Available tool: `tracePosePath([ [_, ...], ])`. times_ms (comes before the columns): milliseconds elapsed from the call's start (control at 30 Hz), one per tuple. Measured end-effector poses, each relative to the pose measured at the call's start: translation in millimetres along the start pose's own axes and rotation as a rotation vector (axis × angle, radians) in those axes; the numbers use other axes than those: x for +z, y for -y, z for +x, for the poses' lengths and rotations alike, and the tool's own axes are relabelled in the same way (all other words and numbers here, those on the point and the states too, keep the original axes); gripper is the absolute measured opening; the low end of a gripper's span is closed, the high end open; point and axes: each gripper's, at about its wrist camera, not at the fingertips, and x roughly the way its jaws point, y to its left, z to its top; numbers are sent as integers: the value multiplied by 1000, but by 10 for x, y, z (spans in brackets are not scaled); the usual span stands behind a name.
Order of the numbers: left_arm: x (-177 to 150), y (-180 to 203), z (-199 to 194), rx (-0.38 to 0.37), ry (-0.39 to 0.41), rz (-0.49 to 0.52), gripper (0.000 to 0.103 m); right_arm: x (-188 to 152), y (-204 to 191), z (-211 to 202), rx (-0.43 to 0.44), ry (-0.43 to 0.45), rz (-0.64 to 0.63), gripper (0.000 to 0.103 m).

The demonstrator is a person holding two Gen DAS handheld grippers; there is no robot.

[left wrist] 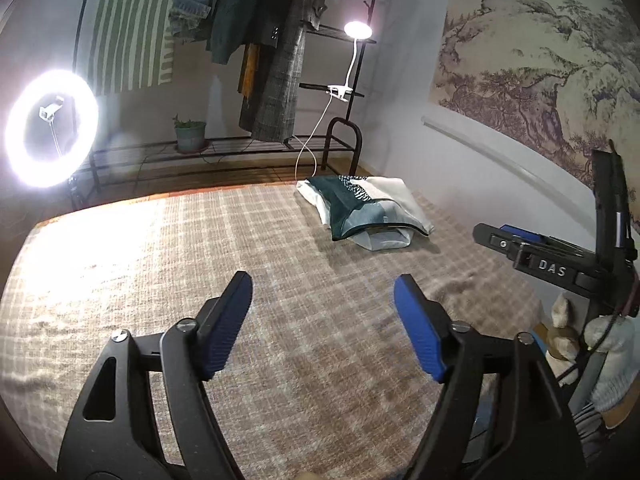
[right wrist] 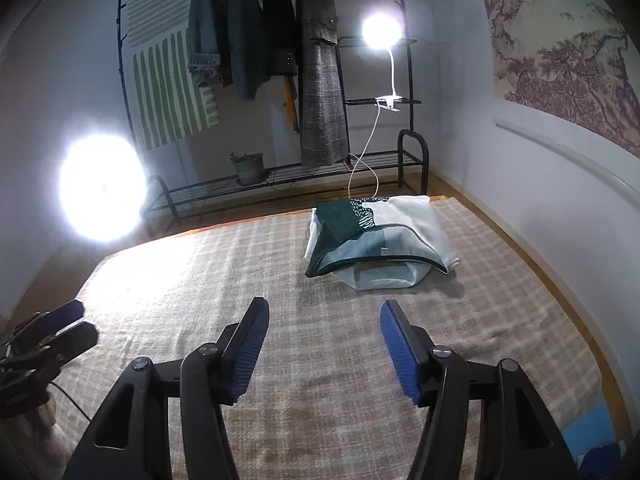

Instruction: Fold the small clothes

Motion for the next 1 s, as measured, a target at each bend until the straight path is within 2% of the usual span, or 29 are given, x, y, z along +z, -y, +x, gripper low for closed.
tracePosePath([
  [200, 3, 116, -76, 20, 38, 56, 95, 5, 39, 4, -26, 21, 6, 84],
  [400, -4, 172, -65, 55, 15, 69, 98, 23, 6, -45, -60, 67, -4, 101],
  [567, -17, 149, -66, 64, 9, 50, 98, 43, -38, -61, -66, 92, -12, 103],
  [1000, -8, 153, -138, 99, 29, 55, 100, 37, -99, -51, -60, 90, -15, 103],
])
